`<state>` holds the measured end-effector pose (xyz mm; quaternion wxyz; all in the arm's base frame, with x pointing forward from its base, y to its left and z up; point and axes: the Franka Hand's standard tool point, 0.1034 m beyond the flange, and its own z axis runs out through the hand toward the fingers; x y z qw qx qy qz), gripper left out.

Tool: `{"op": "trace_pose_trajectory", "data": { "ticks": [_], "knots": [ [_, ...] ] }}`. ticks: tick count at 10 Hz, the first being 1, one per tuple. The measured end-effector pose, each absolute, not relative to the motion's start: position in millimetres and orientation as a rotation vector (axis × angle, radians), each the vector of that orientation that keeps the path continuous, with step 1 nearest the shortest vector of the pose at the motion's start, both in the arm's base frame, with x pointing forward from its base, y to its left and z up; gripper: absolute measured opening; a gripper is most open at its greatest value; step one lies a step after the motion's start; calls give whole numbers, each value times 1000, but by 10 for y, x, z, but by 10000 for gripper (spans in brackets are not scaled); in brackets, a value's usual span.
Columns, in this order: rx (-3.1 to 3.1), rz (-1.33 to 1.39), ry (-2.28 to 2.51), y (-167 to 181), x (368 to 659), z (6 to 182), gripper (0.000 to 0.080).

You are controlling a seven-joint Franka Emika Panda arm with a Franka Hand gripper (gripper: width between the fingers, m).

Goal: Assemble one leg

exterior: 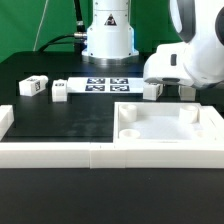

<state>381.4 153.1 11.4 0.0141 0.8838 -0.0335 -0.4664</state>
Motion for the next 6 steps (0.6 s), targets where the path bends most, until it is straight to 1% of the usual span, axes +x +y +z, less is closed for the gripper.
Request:
{"op": "trace_pose_trajectory", "data": {
  "ticks": [1, 3, 4, 5, 6],
  "knots": [
    [2753, -1446, -100, 1541, 3764, 75, 649],
    [2749, -1445, -91, 1560, 3735, 62, 649],
    [2749, -1445, -90, 1564, 3735, 62, 623],
    [2749, -1445, -89, 1562, 3735, 61, 623],
    [2749, -1445, -88, 1562, 3734, 61, 442]
  ]
}}
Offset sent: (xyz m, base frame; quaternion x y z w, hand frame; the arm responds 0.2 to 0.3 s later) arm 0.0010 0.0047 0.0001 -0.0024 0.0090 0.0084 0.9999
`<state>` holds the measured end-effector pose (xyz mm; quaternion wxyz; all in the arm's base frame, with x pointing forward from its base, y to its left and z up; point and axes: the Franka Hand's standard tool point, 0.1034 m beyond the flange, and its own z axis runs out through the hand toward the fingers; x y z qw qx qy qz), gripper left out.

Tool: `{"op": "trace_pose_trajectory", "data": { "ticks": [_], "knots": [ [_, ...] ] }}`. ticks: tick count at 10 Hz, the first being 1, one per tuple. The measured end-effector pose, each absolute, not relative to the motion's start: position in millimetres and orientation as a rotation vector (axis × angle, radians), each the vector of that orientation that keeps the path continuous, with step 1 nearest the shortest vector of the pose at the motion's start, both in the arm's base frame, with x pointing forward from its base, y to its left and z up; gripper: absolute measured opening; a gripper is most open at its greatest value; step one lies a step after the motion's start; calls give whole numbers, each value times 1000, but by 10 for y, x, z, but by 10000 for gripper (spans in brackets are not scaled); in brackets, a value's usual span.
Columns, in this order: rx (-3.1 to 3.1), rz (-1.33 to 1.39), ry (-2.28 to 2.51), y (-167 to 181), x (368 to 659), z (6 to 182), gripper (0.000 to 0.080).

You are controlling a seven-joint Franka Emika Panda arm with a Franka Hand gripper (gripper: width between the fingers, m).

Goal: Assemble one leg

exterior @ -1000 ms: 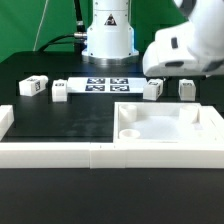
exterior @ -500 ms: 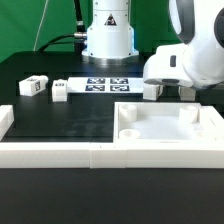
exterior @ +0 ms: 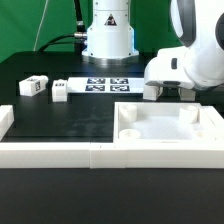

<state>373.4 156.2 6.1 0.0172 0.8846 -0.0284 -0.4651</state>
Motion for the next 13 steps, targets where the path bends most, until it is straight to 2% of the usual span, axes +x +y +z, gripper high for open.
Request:
{"op": "trace_pose_trajectory", "data": {
  "ticks": [1, 7, 11, 12, 13],
  "knots": [
    [2749, -1446, -88, 1562, 3734, 62, 284],
    [2750, -1447, -81, 1557, 3745, 78, 285],
    [2791, -1350, -58, 1554, 3866, 651, 287],
    [2795, -1341, -45, 1573, 3884, 746, 287],
    [2804, -1329, -48, 1576, 3891, 688, 287]
  ]
}}
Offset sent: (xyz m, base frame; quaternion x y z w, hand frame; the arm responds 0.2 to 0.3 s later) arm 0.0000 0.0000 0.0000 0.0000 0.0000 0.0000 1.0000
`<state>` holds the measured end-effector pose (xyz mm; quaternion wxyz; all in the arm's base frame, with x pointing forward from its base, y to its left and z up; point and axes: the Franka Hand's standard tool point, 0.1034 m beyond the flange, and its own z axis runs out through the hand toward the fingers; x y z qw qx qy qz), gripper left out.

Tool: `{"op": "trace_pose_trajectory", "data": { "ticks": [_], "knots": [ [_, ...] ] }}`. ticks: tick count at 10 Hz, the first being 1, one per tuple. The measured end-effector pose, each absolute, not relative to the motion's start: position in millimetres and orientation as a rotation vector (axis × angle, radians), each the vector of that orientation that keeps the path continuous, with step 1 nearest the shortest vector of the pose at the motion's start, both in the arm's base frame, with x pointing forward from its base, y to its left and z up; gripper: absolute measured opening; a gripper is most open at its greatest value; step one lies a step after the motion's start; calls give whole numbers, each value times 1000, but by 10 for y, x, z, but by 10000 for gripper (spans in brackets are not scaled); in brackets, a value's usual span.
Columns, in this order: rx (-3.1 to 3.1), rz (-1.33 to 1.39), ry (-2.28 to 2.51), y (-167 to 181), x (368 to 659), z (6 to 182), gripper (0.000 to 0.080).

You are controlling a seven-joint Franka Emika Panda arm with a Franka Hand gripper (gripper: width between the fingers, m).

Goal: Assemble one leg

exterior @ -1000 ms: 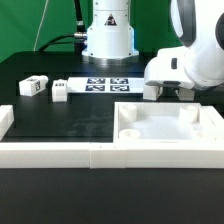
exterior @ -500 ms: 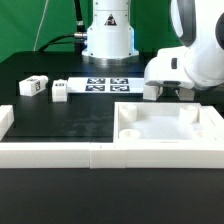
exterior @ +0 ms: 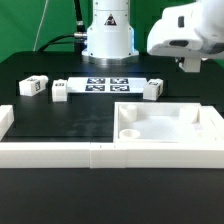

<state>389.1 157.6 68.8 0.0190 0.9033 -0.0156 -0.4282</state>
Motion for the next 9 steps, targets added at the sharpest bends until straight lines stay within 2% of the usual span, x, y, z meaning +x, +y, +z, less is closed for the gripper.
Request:
{"op": "trace_pose_trajectory", "data": {
  "ticks": [1, 3, 5, 9],
  "knots": [
    [2869, -1217, -54, 1611, 3979, 636, 287],
    [2960, -1013, -55, 1622, 3958, 671, 287],
    [3077, -732, -34, 1604, 4106, 575, 287],
    [3173, -334, -2, 1531, 4299, 824, 287]
  ]
}}
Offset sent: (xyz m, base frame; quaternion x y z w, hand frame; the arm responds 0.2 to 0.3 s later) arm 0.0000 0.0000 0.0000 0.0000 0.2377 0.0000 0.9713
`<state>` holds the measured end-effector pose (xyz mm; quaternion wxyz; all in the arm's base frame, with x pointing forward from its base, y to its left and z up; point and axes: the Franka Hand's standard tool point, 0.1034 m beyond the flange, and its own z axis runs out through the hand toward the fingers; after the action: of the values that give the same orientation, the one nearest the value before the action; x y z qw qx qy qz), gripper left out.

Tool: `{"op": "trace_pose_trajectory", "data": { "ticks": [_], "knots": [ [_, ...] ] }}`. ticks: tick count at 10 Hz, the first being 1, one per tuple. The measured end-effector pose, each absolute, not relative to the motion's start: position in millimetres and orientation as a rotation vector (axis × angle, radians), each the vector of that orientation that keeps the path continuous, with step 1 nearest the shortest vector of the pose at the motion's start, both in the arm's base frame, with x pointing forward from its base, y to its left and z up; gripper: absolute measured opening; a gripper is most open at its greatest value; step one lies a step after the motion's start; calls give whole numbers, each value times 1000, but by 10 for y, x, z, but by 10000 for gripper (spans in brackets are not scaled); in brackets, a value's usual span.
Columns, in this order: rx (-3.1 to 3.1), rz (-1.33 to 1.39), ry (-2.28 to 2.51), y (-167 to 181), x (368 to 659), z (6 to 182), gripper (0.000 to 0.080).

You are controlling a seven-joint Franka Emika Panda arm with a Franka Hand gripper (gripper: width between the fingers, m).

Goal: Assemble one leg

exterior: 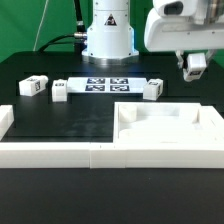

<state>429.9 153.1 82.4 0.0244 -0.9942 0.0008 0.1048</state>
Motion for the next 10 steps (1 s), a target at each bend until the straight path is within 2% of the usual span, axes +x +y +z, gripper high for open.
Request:
{"op": "trace_pose_trajectory", "data": {
  "ticks": [4, 5, 8, 10],
  "knots": [
    [-3038, -147, -19, 1599, 4340, 787, 287],
    [-3012, -278, -24, 1609, 4397, 840, 287],
    [-3021, -311, -120, 1490, 4587, 1048, 287],
    [-3021, -310, -129, 1507, 4543, 1006, 287]
  ]
}}
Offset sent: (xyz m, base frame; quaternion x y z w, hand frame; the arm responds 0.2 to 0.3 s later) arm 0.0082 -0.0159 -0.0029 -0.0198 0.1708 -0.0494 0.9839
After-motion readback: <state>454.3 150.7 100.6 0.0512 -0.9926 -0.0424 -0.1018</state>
